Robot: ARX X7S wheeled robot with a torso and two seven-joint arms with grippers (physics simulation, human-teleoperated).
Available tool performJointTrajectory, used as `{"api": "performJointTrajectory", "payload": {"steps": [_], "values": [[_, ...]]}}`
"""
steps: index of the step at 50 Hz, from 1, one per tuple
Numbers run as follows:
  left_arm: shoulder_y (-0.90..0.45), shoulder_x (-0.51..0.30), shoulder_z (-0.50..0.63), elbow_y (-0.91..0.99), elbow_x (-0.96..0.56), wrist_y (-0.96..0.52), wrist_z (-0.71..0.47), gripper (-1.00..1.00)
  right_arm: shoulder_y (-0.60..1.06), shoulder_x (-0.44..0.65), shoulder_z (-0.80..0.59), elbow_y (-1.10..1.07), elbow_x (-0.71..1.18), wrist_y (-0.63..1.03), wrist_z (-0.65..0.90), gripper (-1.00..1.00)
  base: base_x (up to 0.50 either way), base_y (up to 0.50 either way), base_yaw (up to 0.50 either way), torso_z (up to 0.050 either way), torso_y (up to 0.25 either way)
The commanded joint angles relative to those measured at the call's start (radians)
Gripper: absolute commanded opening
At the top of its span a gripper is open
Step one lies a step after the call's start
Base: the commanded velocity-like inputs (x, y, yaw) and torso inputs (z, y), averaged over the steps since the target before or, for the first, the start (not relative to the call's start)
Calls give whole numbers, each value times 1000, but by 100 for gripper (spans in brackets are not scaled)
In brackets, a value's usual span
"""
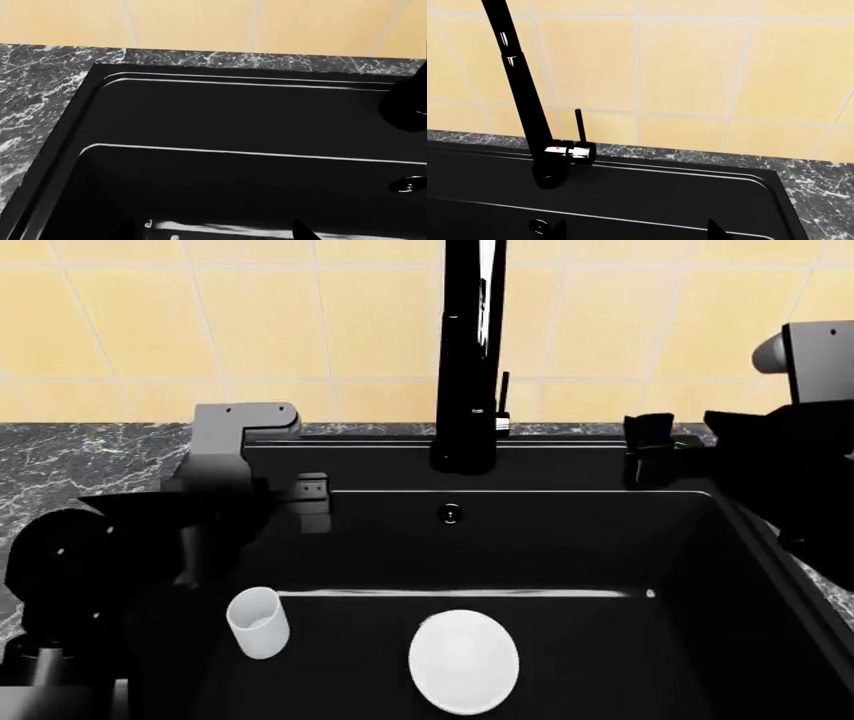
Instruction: Pick the cup and bowl from the sink and place them on the counter for drying.
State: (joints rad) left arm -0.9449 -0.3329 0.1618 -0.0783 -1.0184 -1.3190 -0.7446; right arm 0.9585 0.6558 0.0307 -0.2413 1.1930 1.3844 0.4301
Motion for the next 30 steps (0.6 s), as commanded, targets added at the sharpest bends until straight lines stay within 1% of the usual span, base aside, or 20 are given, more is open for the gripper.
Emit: {"api": "performJointTrajectory", "payload": {"steps": [1, 10, 20, 24, 30], "values": [[71, 29, -40, -23, 0, 31, -78, 100, -18, 6, -4, 0, 5, -15, 0, 100, 0, 0, 0, 0, 0], [113, 24, -26, -28, 30, 76, -83, 100, -29, 9, -14, 3, 2, -28, -6, 100, 0, 0, 0, 0, 0], [130, 17, -15, -41, 53, 111, -81, 100, -46, 13, -14, 6, 4, -44, -11, 100, 0, 0, 0, 0, 0], [138, 19, -2, -72, 70, 131, -67, 100, -19, 21, -8, 17, 13, -39, -8, 100, 0, 0, 0, 0, 0], [137, 7, 31, -123, 97, 159, -21, 100, -29, 25, -3, 7, 23, -41, -1, 100, 0, 0, 0, 0, 0]]}}
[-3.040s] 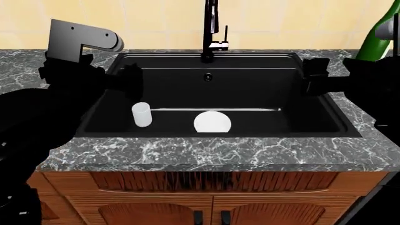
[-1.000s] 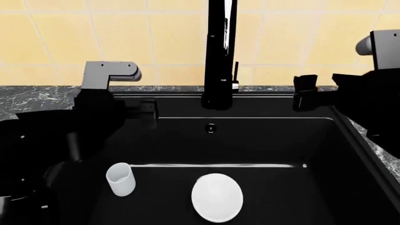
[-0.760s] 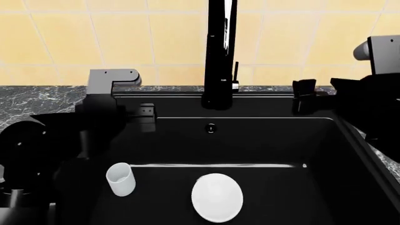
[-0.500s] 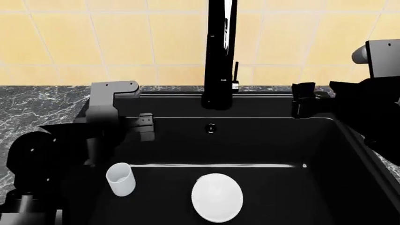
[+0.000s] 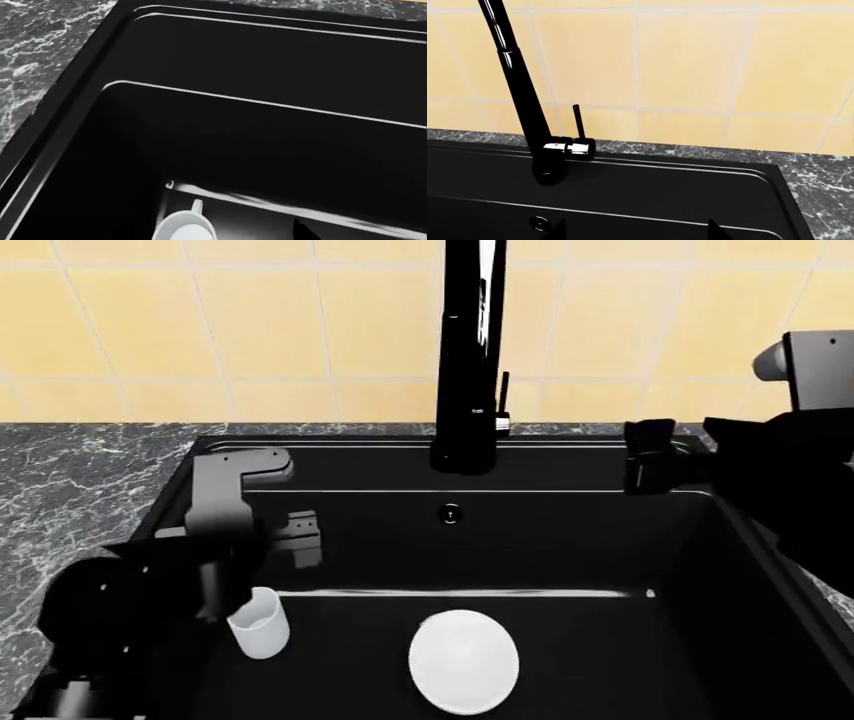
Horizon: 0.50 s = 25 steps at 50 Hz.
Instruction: Pick the cup and bowl from the sink and place them on the counter for drying.
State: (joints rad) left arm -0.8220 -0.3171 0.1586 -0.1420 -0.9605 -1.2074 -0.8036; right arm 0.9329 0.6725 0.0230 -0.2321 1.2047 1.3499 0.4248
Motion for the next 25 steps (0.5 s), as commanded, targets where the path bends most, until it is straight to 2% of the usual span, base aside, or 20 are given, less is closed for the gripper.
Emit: {"api": "performJointTrajectory", "payload": {"steps": [1, 25], "values": [[11, -7, 48, -67, 45, 47, 46, 100, -14, 9, 7, -5, 12, -9, 4, 100, 0, 0, 0, 0, 0], [-26, 4, 170, -290, 176, 201, 180, 100, 10, 13, -13, 6, 20, -19, 6, 100, 0, 0, 0, 0, 0]]}}
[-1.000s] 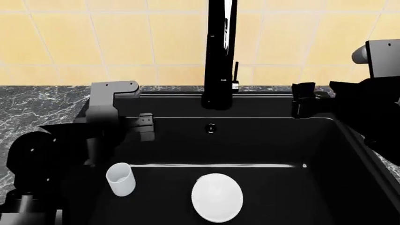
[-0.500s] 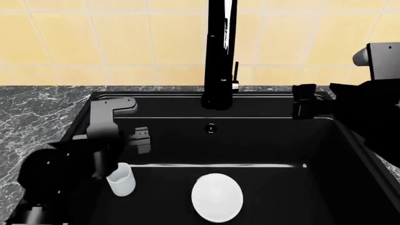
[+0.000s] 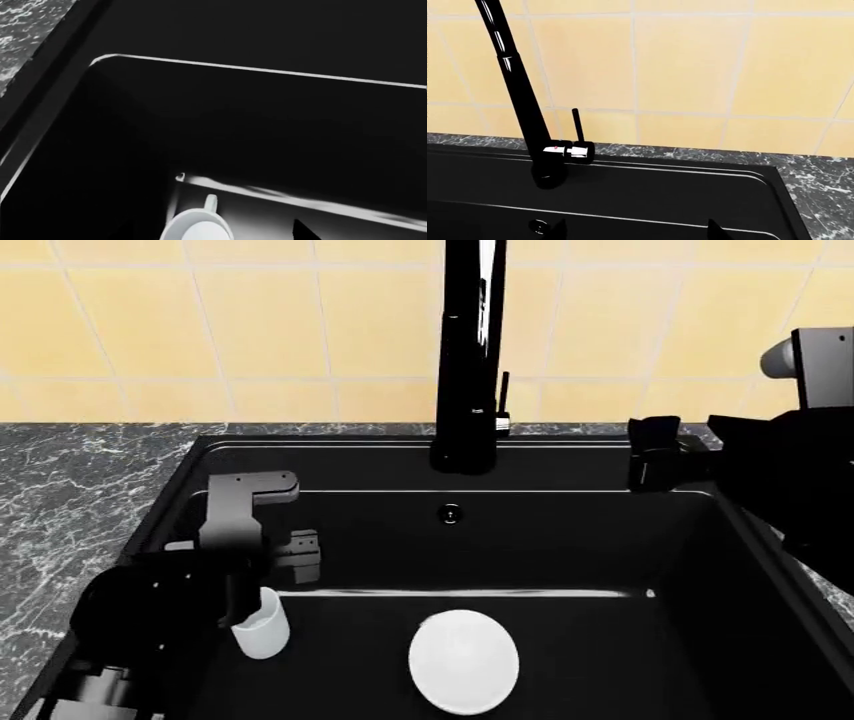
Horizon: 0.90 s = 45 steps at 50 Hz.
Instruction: Pick the cup and bowl from the sink and place them on the counter for drying.
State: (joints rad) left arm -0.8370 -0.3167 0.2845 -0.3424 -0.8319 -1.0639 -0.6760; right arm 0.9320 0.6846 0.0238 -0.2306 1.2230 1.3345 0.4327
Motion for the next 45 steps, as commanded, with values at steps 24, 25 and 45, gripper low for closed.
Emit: {"api": "performJointTrajectory", "payload": {"steps": [24, 25, 45], "values": [[-40, 32, 101, -311, 119, 165, 138, 100, -18, 10, -1, -9, 32, -16, 17, 100, 0, 0, 0, 0, 0], [-40, 33, 99, -315, 120, 170, 139, 100, -18, 10, -3, -9, 30, -18, 15, 100, 0, 0, 0, 0, 0], [-92, 87, 125, -584, 177, 315, 233, 100, -34, 12, -13, -9, 42, -26, 23, 100, 0, 0, 0, 0, 1]]}}
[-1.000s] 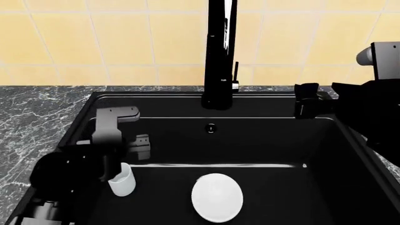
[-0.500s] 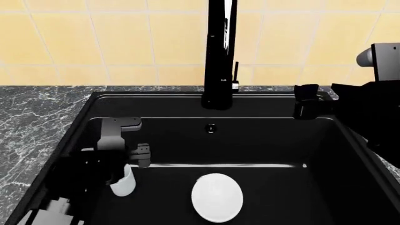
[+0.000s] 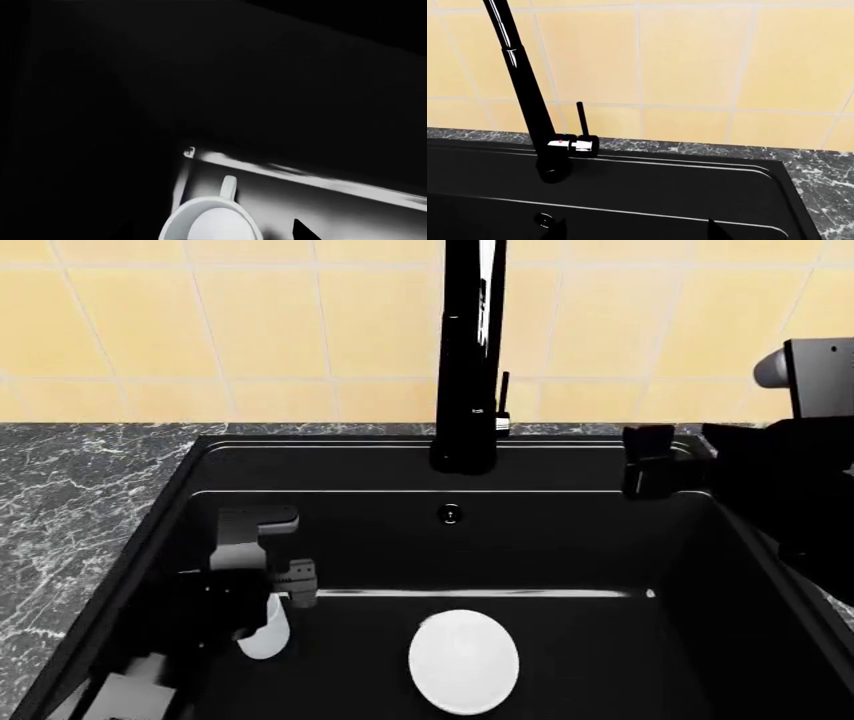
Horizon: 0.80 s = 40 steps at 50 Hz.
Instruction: Pick the cup and bowl from the sink and place them on the counter for drying.
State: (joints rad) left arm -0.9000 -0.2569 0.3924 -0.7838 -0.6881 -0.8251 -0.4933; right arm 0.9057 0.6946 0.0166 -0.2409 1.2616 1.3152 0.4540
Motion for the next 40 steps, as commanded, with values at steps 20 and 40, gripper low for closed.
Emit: {"api": "performJointTrajectory", "payload": {"steps": [20, 40], "values": [[-104, 76, -49, -524, 198, 251, 221, 100, -41, 10, -7, -1, 2, -34, -5, 100, 0, 0, 0, 0, 0], [-84, 126, -271, -524, 463, 209, 294, -100, -62, 14, -14, -1, -2, -58, -12, 100, 0, 0, 0, 0, 0]]}}
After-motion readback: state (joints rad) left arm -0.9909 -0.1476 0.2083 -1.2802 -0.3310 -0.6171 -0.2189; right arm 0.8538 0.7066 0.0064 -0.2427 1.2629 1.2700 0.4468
